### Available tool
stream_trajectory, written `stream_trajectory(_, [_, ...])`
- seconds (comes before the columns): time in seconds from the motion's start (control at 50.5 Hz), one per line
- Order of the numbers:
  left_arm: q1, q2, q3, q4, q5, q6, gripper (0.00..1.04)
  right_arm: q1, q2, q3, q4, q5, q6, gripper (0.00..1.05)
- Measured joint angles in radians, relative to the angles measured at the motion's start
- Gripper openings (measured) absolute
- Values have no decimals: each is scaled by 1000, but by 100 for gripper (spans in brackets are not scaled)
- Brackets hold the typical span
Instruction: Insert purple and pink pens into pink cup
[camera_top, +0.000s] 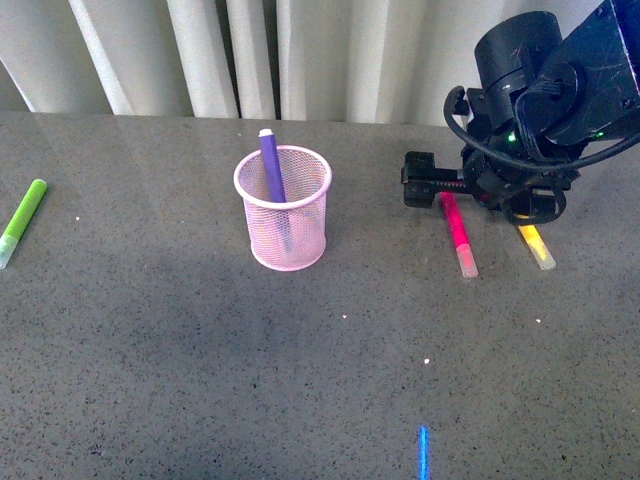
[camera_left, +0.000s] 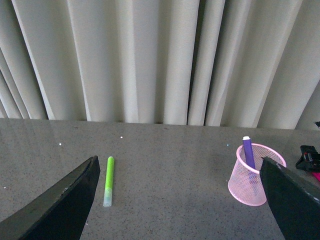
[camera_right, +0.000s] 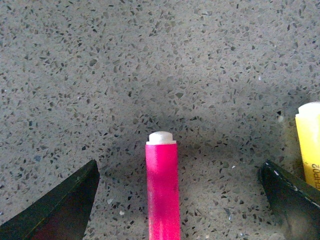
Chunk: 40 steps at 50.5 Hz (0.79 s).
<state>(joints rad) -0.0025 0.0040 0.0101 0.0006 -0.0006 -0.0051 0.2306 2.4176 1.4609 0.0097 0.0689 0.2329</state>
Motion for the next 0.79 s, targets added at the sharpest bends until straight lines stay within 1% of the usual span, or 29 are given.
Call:
stream_trajectory(0.158, [0, 0, 0, 0, 0, 0, 98, -1, 20, 34, -9, -14, 0, 98])
stream_trajectory(0.218, [0, 0, 0, 0, 0, 0, 98, -1, 24, 37, -10, -10, 0, 88])
stream_trajectory(0.317, [0, 0, 0, 0, 0, 0, 98, -1, 25, 37, -10, -11, 0, 76])
stream_trajectory(0.396, [0, 0, 0, 0, 0, 0, 98, 0, 25, 37, -7, -18, 0, 80])
stream_trajectory(0.436, [0, 0, 0, 0, 0, 0, 98, 1, 25, 37, -7, -18, 0, 80])
stream_trajectory(0.475, [0, 0, 0, 0, 0, 0, 98, 3, 25, 36, -7, -16, 0, 76])
stream_trajectory(0.495, [0, 0, 0, 0, 0, 0, 98, 4, 25, 35, -7, -13, 1, 71])
stream_trajectory(0.594, [0, 0, 0, 0, 0, 0, 98, 9, 25, 34, -7, -14, 9, 53])
stream_trajectory(0.693, [0, 0, 0, 0, 0, 0, 98, 16, 25, 28, -7, -13, 13, 41])
stream_trajectory(0.792, [0, 0, 0, 0, 0, 0, 98, 27, 23, 18, -1, -13, 21, 23])
